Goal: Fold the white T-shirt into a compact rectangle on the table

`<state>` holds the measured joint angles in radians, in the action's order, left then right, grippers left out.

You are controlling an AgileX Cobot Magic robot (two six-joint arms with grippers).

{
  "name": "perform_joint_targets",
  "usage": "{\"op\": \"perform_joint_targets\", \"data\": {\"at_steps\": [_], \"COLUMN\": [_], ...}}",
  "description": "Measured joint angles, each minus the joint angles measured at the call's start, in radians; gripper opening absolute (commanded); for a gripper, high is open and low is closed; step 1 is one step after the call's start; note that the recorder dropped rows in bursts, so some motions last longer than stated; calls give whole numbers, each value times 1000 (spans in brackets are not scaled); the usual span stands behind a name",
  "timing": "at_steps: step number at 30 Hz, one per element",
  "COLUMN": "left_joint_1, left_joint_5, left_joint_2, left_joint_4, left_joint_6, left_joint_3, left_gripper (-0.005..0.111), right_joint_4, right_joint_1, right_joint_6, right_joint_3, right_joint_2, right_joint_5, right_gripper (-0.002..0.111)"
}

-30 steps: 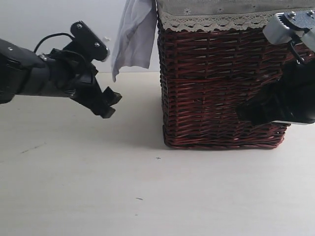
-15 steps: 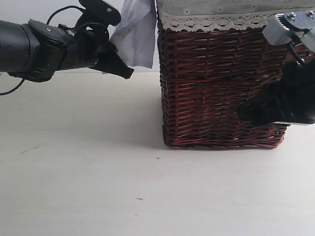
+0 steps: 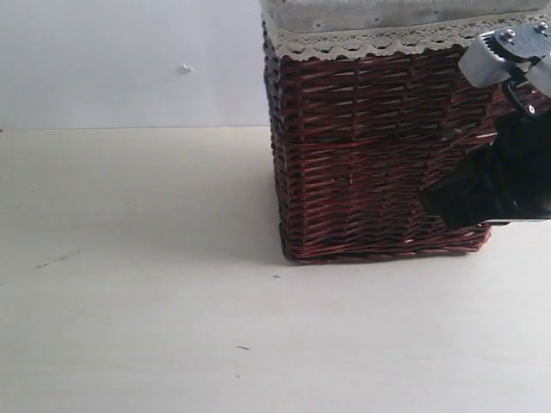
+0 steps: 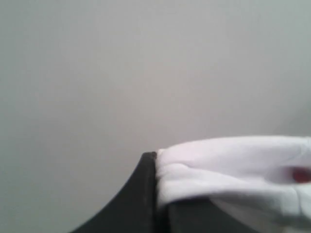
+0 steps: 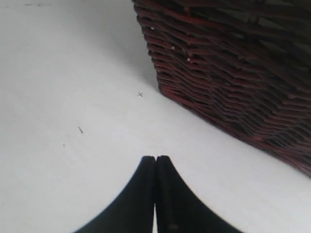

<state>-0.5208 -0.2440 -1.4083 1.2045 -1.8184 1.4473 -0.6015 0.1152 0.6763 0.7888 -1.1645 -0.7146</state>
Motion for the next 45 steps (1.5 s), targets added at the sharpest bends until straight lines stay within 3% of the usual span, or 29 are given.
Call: {"op": "perform_joint_targets", "data": {"at_steps": [11, 14, 18, 22, 31, 37, 41, 45], "left_joint_1": [20, 20, 20, 21, 21, 21, 21, 21], "left_joint_5": [92, 127, 169, 219, 289, 323, 367, 401], "left_joint_2": [246, 262, 254, 196, 12, -111, -133, -119], "left_joint_4": [24, 79, 186, 282, 501, 528, 528, 528], "left_joint_6": [-72, -73, -73, -70, -66, 31, 90, 147], "left_joint_3": [284, 348, 413, 506, 817, 1060, 1165, 1232], "left_gripper": [0, 0, 0, 0, 0, 0, 0, 0], "right_joint_4": [-40, -173, -378, -446, -731, -910, -1070, -1105], "right_joint_1": [0, 0, 0, 20, 255, 433, 532, 590], "right_joint_6": [10, 137, 392, 547, 922, 1165, 1358, 1403], "right_joint_3": [0, 0, 2, 2, 2, 2, 19, 126], "right_joint_2": [-1, -18, -98, -206, -420, -517, -584, -665], "right_joint_5": [50, 18, -181, -287, -301, -220, -138, -47], "right_gripper": [0, 0, 0, 0, 0, 0, 0, 0]}}
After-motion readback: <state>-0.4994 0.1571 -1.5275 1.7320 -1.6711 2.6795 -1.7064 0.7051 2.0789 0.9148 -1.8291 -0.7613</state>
